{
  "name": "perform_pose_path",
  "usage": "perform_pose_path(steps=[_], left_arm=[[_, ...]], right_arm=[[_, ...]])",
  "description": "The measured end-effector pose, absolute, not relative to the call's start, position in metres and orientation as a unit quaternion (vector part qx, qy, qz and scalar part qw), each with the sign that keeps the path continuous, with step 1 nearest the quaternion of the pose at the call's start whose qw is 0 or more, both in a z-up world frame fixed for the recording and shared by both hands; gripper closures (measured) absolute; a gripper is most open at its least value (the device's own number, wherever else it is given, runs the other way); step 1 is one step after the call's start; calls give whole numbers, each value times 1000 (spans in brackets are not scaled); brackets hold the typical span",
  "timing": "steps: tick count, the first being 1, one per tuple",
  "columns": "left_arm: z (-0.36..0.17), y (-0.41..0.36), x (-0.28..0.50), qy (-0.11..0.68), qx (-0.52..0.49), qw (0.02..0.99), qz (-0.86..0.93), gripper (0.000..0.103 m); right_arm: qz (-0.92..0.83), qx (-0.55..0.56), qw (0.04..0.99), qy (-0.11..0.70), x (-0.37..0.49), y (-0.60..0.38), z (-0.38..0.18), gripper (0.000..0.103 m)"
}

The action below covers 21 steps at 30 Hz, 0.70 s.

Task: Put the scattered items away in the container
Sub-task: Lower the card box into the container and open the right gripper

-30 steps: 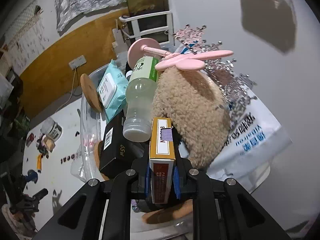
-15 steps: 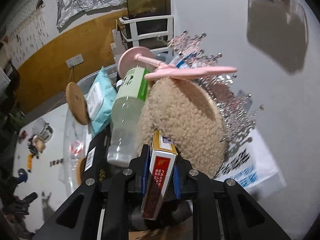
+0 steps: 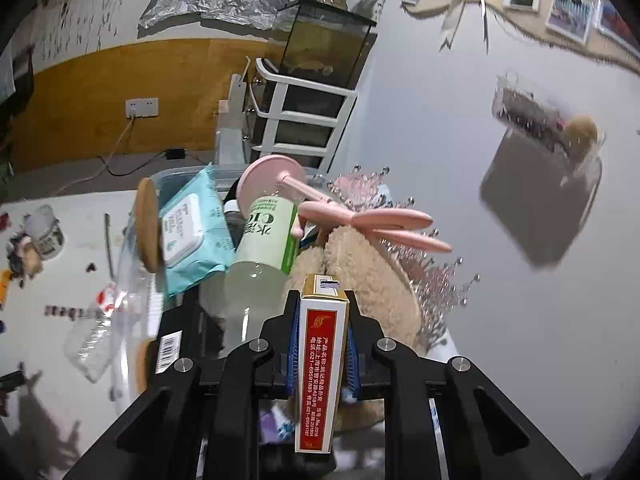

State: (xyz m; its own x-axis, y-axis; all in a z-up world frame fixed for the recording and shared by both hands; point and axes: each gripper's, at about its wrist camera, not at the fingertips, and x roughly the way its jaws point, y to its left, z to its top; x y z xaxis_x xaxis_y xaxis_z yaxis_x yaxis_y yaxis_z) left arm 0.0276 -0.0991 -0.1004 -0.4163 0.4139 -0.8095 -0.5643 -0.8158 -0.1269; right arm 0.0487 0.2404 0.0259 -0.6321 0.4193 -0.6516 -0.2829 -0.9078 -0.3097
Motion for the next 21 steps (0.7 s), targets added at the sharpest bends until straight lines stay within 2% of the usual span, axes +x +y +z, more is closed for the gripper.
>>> perform_pose_path(steps=[3, 6, 15, 18, 19, 20, 21], left_arm=[[-102, -102, 29, 84, -459, 290, 836, 0], [-103, -106, 29, 84, -460, 285, 837, 0], [-104, -114, 25, 76, -461, 281, 838, 0], [-105, -116, 23, 75, -462, 282, 838, 0], [-105, -116, 23, 75, -462, 283, 837, 0], [-105, -116, 22, 75, -462, 283, 837, 0], [-105, -117, 22, 74, -462, 284, 837, 0]], right_arm=[[894, -371, 218, -125, 43, 237, 10, 85], [891, -366, 239, -125, 41, 239, -4, 85], [902, -365, 226, -41, 43, 257, -4, 83], [910, -364, 197, 7, 52, 256, 5, 71], [914, -359, 189, 19, 56, 252, 11, 61], [916, -353, 188, 19, 60, 248, 16, 43], [919, -346, 188, 19, 64, 244, 21, 37]])
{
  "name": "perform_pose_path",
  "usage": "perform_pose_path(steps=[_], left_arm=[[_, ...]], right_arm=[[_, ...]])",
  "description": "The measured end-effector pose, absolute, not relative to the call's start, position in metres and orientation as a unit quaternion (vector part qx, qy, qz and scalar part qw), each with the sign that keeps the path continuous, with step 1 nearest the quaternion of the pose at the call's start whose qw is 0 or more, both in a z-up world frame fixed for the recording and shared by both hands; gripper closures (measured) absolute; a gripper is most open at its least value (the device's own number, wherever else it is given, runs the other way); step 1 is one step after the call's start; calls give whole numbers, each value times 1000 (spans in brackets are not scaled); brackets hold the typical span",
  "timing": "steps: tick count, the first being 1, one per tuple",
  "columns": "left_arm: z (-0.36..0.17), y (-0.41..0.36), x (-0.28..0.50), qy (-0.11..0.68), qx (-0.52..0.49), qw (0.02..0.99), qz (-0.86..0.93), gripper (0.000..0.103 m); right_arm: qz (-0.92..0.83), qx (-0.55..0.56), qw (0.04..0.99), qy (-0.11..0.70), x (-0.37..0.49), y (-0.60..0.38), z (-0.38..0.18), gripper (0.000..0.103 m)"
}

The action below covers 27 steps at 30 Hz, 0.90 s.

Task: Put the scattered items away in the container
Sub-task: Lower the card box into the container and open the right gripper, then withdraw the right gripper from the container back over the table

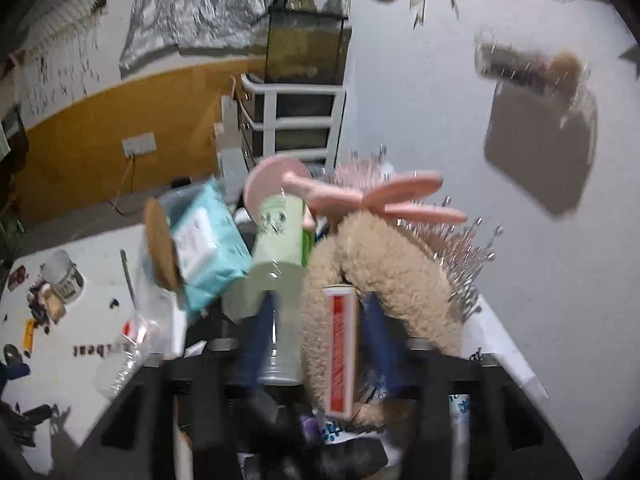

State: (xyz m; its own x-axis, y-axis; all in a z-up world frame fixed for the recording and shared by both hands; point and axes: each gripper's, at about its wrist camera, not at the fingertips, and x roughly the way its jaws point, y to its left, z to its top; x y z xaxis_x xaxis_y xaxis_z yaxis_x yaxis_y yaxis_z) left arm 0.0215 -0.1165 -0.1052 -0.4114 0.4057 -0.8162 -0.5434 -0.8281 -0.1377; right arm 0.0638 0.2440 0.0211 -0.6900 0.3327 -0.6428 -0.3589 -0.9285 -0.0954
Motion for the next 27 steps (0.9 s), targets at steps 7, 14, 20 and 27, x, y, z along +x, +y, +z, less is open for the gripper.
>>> perform_pose_path(steps=[7, 14, 20, 27], left_arm=[[-105, -119, 20, 74, -461, 289, 836, 0], [-104, -126, 21, 74, -461, 284, 837, 0], [-104, -133, 22, 71, -460, 277, 841, 0], [-104, -139, 26, 85, -441, 273, 851, 0]], right_arm=[[923, -304, 222, 74, 79, 267, 57, 47], [883, -340, 214, 244, 80, 329, 14, 82], [857, -360, 215, 300, 92, 316, -18, 82], [863, -348, 234, 281, 95, 309, -10, 82]])
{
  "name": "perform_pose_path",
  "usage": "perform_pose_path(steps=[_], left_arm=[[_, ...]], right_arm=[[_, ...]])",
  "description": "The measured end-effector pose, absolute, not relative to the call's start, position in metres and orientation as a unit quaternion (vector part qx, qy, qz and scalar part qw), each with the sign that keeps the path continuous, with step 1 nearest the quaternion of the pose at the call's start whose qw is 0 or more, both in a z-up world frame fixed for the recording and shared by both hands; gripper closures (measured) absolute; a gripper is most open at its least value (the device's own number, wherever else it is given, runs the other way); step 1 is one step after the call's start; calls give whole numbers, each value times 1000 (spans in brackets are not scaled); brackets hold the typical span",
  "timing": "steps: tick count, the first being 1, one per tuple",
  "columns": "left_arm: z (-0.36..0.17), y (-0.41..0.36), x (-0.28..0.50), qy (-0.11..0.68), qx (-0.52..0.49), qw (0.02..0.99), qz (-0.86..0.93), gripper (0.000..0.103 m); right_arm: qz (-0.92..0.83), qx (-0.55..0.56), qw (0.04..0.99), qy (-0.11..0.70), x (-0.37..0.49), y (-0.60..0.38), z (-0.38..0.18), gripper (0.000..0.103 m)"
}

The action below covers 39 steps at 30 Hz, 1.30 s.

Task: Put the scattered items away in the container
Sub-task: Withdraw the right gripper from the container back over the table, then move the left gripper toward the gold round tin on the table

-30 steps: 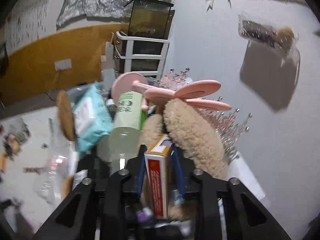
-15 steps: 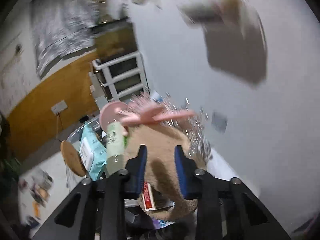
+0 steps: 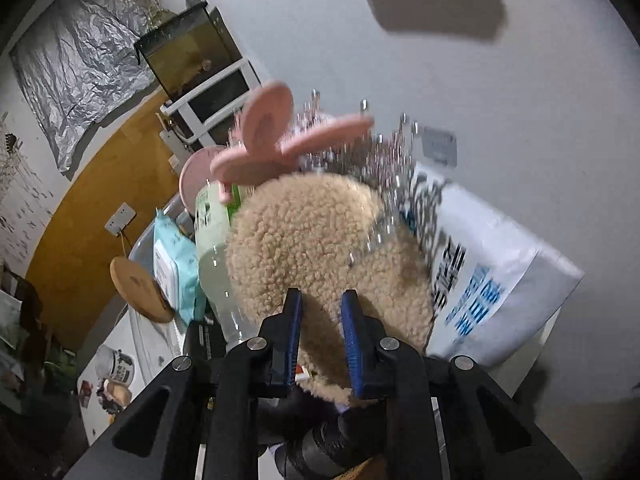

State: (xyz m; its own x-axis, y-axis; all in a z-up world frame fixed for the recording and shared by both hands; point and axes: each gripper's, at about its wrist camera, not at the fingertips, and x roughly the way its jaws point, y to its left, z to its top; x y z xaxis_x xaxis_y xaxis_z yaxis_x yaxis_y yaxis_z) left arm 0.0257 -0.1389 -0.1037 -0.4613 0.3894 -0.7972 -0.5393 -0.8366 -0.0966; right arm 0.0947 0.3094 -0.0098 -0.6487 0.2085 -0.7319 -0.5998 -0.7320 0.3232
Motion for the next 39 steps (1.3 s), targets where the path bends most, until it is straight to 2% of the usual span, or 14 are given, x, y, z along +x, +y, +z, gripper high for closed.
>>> perform_pose_path(steps=[6, 7, 8, 9, 10, 16, 21, 25, 29, 39], left_arm=[[-103, -152, 24, 86, -441, 264, 853, 0], [-103, -155, 24, 87, -443, 261, 853, 0], [-103, -158, 24, 88, -443, 258, 854, 0], [-104, -162, 24, 88, -443, 254, 855, 0], [-104, -165, 23, 87, -444, 252, 856, 0], [-104, -193, 21, 81, -446, 226, 862, 0], [-106, -222, 21, 78, -448, 197, 869, 0], [-112, -254, 18, 69, -454, 170, 872, 0], [-122, -292, 9, 51, -466, 137, 873, 0], [-144, -378, -31, 11, -477, 64, 876, 0]], right_arm=[[919, -268, 217, 192, 102, 262, 44, 80], [926, -263, 197, 185, 100, 248, 52, 65], [930, -261, 185, 182, 98, 237, 57, 33], [932, -261, 179, 177, 95, 226, 61, 19], [935, -260, 171, 170, 92, 215, 64, 14], [940, -299, 74, 148, 60, 135, 54, 14], [913, -385, 9, 132, 29, 76, 0, 14], [870, -466, -40, 156, 13, 32, -58, 14], [844, -508, -64, 160, 11, -6, -94, 14], [814, -555, -89, 149, 0, -58, -122, 15]])
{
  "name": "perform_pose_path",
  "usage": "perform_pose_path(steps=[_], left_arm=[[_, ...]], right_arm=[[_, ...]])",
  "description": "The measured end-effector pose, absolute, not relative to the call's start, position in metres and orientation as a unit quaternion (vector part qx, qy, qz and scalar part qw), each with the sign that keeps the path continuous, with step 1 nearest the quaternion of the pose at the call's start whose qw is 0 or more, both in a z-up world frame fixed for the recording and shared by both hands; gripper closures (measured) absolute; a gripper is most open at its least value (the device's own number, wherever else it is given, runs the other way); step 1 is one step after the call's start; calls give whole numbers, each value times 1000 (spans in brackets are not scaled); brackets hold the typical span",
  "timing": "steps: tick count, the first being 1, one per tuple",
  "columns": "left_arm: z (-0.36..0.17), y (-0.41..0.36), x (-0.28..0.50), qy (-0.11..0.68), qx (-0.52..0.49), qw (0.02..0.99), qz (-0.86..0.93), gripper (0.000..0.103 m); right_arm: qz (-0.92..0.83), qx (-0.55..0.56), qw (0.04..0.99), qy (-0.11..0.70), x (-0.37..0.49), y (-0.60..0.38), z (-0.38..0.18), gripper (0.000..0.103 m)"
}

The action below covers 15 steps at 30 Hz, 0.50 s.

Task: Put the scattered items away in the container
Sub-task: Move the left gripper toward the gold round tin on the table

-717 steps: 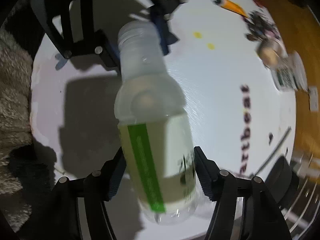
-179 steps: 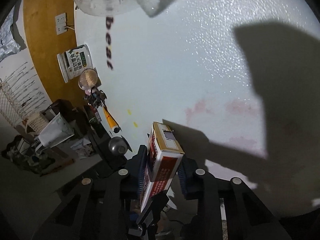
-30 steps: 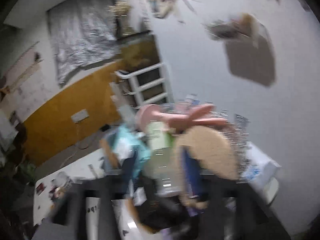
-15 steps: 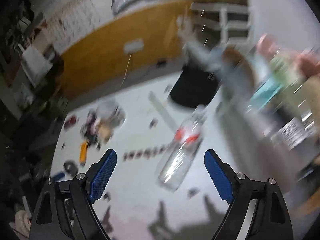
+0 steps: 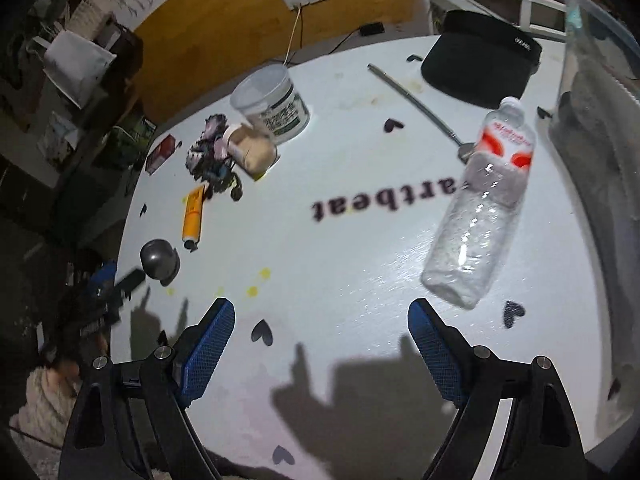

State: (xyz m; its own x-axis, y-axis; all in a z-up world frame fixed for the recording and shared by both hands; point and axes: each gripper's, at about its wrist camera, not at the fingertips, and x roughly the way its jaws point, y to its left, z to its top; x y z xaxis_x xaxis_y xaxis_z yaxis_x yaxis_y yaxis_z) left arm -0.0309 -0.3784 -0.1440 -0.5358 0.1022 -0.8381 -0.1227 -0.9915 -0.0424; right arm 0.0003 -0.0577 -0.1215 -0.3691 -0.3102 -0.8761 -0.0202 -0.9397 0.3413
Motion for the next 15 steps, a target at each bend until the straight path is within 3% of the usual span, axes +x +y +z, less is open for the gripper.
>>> perform_pose_path(steps=[6, 15], left_arm=[[-157, -406, -62, -5, -490, 56, 870, 0], [-167, -393, -63, -35, -517, 128, 845, 0]], right_arm=[[-803, 572, 83, -145, -6, -64, -132, 15], [-794, 586, 80, -144, -13, -65, -140, 14]])
